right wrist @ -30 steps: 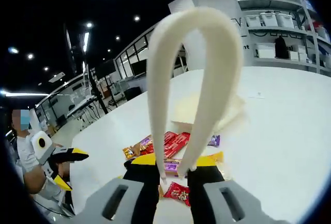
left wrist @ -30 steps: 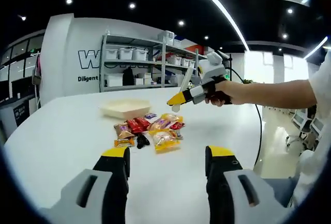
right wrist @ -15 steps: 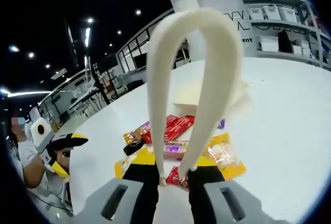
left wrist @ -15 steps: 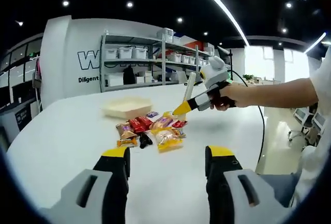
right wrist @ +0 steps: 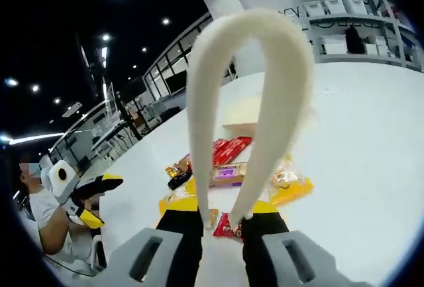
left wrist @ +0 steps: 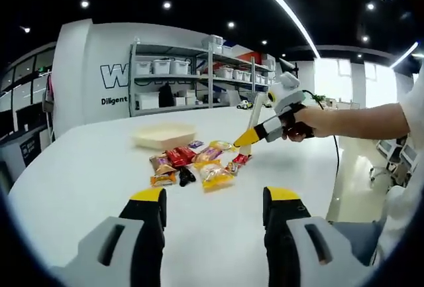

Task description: Place the target food into the container with the food tongs after gripping and lifting it, then release it inside without dropping or visibly crushing the food.

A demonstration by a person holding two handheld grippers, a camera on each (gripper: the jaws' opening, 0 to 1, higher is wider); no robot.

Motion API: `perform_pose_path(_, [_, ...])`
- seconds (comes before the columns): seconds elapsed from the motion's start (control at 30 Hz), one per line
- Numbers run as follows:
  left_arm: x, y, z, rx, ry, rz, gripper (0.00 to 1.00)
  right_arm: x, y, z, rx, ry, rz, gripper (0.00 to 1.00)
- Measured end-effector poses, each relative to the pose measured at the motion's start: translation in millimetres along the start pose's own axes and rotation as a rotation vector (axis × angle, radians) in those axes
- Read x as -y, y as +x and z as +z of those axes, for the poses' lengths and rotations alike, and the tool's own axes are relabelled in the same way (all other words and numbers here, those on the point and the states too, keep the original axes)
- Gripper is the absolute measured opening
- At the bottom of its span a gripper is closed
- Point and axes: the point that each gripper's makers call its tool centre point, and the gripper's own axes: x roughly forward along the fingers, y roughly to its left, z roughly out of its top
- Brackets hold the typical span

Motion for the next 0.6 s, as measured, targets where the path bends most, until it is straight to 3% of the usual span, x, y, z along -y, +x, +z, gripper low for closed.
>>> perform_pose_path(0.17, [1.5, 0, 0.1, 0.007, -0.007, -0.002, 0.57, 9, -11, 5.3, 0.050, -0.005, -0.033, 0.16])
perform_pose_path(0.3, [4.3, 1, 0.8, 0.008, -0.002, -0.007, 0.57, 19, -10, -1.2, 0.021, 0.020, -0.047, 0.16])
perform_pose_path(0.6, [5.1, 0, -0.1, 0.008, 0.005, -0.010, 0.56, -5, -15, -10.8, 0.027, 0.043, 0.000, 0.17])
